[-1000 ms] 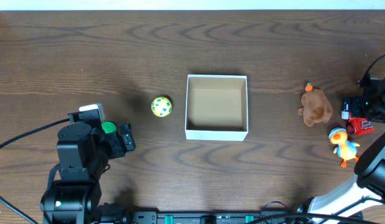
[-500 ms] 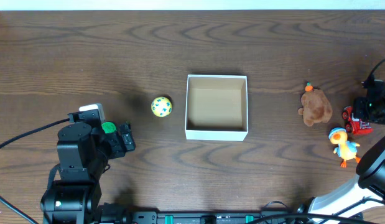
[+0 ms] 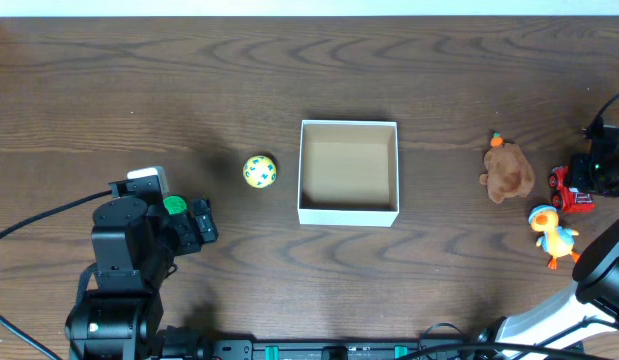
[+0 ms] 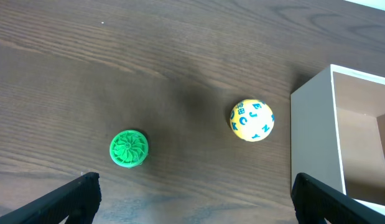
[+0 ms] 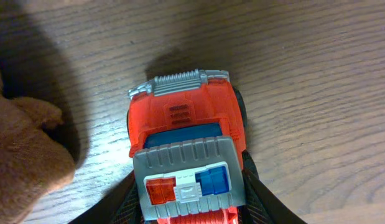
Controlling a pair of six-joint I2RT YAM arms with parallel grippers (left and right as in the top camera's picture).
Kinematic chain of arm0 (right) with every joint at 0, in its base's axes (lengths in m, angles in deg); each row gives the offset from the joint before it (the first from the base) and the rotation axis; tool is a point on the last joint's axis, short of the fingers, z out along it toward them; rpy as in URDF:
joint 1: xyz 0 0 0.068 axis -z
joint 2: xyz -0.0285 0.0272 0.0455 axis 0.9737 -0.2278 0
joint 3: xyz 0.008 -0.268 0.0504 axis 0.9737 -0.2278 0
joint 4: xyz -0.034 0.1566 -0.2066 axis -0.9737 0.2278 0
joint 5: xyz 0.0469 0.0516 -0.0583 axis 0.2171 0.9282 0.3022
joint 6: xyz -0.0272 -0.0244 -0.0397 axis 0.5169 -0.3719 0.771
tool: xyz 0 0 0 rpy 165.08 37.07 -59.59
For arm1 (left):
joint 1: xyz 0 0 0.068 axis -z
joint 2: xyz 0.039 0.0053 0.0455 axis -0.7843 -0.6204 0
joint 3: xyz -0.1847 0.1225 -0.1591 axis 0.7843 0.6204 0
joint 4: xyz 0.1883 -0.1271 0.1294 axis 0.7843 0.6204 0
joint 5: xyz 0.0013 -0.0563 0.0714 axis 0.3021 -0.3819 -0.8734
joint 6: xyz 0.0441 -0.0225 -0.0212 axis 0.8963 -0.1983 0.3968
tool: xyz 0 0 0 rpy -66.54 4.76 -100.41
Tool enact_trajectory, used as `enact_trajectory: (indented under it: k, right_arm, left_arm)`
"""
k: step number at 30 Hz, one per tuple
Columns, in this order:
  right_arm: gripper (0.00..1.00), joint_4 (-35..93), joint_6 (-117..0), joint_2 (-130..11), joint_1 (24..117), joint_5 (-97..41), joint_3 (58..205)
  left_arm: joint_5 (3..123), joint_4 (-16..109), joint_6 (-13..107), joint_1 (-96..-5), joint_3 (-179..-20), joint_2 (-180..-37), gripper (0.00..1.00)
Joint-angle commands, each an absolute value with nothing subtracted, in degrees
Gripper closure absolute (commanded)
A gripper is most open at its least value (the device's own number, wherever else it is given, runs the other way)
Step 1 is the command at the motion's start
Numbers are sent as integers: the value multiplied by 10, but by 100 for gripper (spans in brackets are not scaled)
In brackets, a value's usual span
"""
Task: Pack container
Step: 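Reach the right gripper to the red toy fire truck and grasp it, then carry the red truck into the white box and release it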
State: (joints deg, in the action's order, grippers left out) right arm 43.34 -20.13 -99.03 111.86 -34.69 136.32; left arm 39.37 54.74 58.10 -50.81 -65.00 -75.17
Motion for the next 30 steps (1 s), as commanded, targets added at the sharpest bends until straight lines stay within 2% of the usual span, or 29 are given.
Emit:
enact_trajectory:
  k: [1, 6, 10, 14, 19, 23, 30]
  right_arm:
    - [75, 428, -228, -991, 1120, -321, 1367]
    - [83, 428, -287, -967, 1107, -321, 1383]
    - [99, 434, -330, -910, 1081, -321, 1414]
    - [99, 461, -384, -833, 1030, -321, 1457]
    - [99, 491, -446, -733, 914, -321, 1483]
    - [99, 502, -537, -683, 787, -333, 1483]
    - [99, 495, -704, -695, 570, -423, 1463]
  left_arm:
    - [395, 549, 580, -511, -661, -751, 2]
    - [395, 548, 580, -511, -661, -751, 2]
    - [395, 549, 580, -511, -661, -751, 2]
    - [395, 549, 580, -511, -661, -751, 2]
    - [395, 549, 580, -511, -661, -751, 2]
    - [395, 549, 580, -511, -661, -751, 2]
    - [395, 549, 580, -511, -661, -751, 2]
